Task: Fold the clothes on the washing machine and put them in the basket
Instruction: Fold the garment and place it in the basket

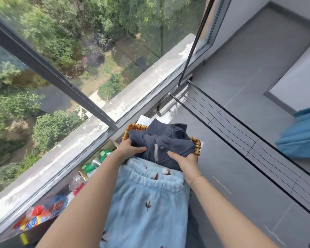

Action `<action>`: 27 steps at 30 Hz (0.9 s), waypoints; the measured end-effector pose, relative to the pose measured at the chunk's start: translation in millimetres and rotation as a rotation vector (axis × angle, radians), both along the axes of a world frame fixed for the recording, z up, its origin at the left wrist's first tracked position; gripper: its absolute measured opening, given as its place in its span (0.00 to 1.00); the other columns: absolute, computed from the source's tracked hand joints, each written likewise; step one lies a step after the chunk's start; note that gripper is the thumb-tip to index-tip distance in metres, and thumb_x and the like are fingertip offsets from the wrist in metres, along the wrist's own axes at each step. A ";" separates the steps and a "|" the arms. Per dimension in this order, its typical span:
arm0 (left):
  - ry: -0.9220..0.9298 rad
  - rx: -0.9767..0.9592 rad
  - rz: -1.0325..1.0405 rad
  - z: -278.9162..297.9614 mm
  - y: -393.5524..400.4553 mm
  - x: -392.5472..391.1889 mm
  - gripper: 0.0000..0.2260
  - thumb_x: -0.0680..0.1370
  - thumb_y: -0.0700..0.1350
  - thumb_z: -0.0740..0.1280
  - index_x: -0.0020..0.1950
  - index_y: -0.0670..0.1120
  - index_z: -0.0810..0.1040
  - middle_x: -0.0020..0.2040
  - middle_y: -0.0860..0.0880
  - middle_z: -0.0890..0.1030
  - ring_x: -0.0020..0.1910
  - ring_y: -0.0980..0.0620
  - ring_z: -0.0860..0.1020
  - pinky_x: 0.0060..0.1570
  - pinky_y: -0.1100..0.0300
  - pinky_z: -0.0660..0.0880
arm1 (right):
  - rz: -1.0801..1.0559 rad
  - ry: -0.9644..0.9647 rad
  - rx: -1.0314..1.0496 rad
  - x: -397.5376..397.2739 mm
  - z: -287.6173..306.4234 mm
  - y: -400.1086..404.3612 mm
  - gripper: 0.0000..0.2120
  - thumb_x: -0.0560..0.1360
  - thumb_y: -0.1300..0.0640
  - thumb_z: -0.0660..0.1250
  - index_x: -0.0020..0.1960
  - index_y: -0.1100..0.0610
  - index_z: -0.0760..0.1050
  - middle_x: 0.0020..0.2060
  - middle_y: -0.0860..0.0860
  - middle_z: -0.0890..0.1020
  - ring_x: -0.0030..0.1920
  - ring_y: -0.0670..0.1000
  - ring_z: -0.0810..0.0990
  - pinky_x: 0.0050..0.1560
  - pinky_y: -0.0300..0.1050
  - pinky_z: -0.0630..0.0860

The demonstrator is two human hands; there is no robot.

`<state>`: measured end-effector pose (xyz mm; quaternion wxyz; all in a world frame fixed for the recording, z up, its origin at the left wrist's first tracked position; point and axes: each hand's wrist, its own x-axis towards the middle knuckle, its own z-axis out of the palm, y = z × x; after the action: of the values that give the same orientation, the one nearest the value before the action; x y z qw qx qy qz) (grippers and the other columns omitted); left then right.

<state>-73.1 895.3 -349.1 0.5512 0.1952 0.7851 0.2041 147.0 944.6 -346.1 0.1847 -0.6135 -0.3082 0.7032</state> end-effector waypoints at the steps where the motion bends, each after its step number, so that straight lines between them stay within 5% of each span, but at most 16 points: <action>1: 0.009 0.018 0.003 0.3 1.1 2.4 0.20 0.69 0.46 0.77 0.58 0.45 0.79 0.53 0.48 0.82 0.51 0.50 0.81 0.54 0.54 0.79 | 0.041 0.044 0.037 -0.3 2.6 1.3 0.13 0.68 0.63 0.77 0.50 0.54 0.80 0.49 0.52 0.85 0.53 0.54 0.83 0.56 0.51 0.80; 5: 0.001 0.172 -0.014 25.4 -4.1 8.4 0.11 0.72 0.38 0.74 0.53 0.44 0.79 0.45 0.50 0.84 0.47 0.50 0.82 0.42 0.64 0.78 | 0.134 0.125 0.136 5.8 9.3 4.4 0.14 0.69 0.66 0.75 0.51 0.53 0.79 0.48 0.48 0.84 0.51 0.48 0.82 0.48 0.36 0.79; 10: -0.082 0.395 -0.034 65.3 -0.6 8.5 0.10 0.73 0.33 0.72 0.53 0.40 0.78 0.41 0.55 0.84 0.42 0.60 0.82 0.40 0.69 0.76 | -0.009 0.079 0.306 16.3 24.4 7.4 0.13 0.70 0.64 0.76 0.54 0.62 0.80 0.50 0.53 0.85 0.53 0.50 0.83 0.55 0.42 0.79; 12: -0.056 0.430 -0.031 73.0 7.5 2.8 0.14 0.72 0.37 0.74 0.56 0.41 0.79 0.48 0.52 0.85 0.48 0.58 0.82 0.46 0.63 0.77 | -0.055 0.040 0.380 14.0 29.0 15.7 0.19 0.68 0.57 0.78 0.54 0.65 0.80 0.50 0.54 0.85 0.53 0.50 0.83 0.55 0.44 0.79; 17: 0.280 0.157 -0.115 37.5 31.8 -5.3 0.19 0.76 0.58 0.68 0.62 0.49 0.76 0.58 0.51 0.79 0.58 0.49 0.77 0.59 0.52 0.73 | 0.073 -0.340 0.365 11.9 11.3 47.3 0.19 0.73 0.46 0.72 0.51 0.62 0.79 0.44 0.51 0.82 0.50 0.52 0.80 0.48 0.40 0.71; 21: 0.320 -0.133 -0.327 -0.6 33.8 0.5 0.27 0.80 0.62 0.57 0.70 0.44 0.72 0.72 0.43 0.68 0.68 0.42 0.70 0.67 0.52 0.66 | 0.420 -0.550 0.266 21.6 -20.2 44.6 0.24 0.78 0.41 0.64 0.48 0.65 0.78 0.50 0.62 0.81 0.54 0.61 0.78 0.48 0.44 0.69; 27: 0.406 -0.170 -0.339 -8.6 26.1 10.8 0.27 0.80 0.62 0.56 0.62 0.41 0.77 0.60 0.39 0.79 0.59 0.41 0.76 0.57 0.54 0.70 | 0.602 -0.558 0.137 30.6 -31.6 38.2 0.23 0.80 0.43 0.61 0.35 0.59 0.71 0.46 0.61 0.80 0.56 0.61 0.78 0.49 0.45 0.69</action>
<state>-62.3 921.3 -357.7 0.4232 0.3137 0.8500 -0.0010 177.7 982.8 -377.7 -0.0793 -0.6494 -0.5582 0.5103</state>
